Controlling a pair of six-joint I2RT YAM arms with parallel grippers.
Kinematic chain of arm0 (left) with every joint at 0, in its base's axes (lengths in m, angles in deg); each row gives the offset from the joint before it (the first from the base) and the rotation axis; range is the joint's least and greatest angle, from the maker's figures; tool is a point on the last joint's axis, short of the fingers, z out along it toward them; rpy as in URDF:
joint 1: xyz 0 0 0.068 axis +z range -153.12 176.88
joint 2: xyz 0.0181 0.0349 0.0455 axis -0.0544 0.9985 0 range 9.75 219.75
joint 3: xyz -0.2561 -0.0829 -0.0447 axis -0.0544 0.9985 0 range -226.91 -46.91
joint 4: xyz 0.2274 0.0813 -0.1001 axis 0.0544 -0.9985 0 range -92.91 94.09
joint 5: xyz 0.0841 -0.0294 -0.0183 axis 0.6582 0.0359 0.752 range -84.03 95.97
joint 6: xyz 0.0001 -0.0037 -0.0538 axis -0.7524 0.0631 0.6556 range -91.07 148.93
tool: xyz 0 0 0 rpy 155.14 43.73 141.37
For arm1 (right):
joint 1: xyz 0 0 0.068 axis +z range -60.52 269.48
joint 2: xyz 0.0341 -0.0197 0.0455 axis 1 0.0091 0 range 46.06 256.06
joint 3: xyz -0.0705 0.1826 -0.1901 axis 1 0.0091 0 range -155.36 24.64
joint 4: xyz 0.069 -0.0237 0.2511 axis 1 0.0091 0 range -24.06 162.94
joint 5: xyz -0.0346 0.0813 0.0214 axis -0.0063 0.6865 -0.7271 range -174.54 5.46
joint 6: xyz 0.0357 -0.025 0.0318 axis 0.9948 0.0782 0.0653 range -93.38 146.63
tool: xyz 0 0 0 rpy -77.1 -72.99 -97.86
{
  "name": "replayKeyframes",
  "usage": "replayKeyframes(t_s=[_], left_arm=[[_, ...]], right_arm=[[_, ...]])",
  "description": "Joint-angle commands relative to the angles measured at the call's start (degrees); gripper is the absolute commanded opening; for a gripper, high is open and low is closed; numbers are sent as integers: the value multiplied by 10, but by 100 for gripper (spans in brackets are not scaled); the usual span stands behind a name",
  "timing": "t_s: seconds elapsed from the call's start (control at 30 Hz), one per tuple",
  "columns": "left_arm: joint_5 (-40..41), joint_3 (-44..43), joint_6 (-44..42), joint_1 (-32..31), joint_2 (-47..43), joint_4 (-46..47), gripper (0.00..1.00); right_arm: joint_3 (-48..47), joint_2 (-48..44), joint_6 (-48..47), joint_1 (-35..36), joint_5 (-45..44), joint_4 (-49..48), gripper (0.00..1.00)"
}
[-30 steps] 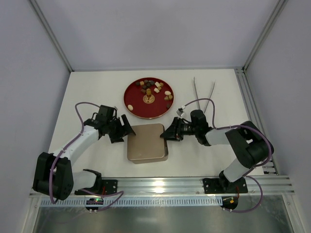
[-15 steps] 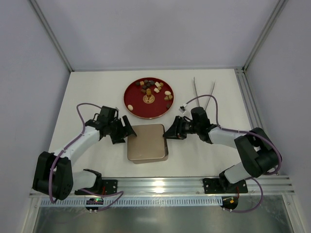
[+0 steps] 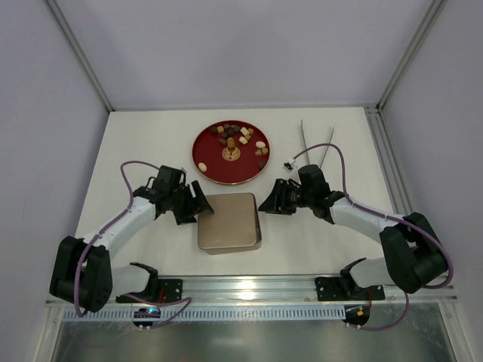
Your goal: Pack the chocolate
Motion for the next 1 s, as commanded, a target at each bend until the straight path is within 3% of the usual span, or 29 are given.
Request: replayKeyframes(t_s=[0.0,0.6,0.97], left_arm=[[2,-3,12,-10,-23,0,72],[10,7,35,-35,-45,-19,71],[32,-4,50,-42,-35,-32,68]], right_arm=[[-9,-18,-21,23,-37,17,45],[0,-14,-5,88,-75,-10,64],[3,-17,14,120,-112,-5,64]])
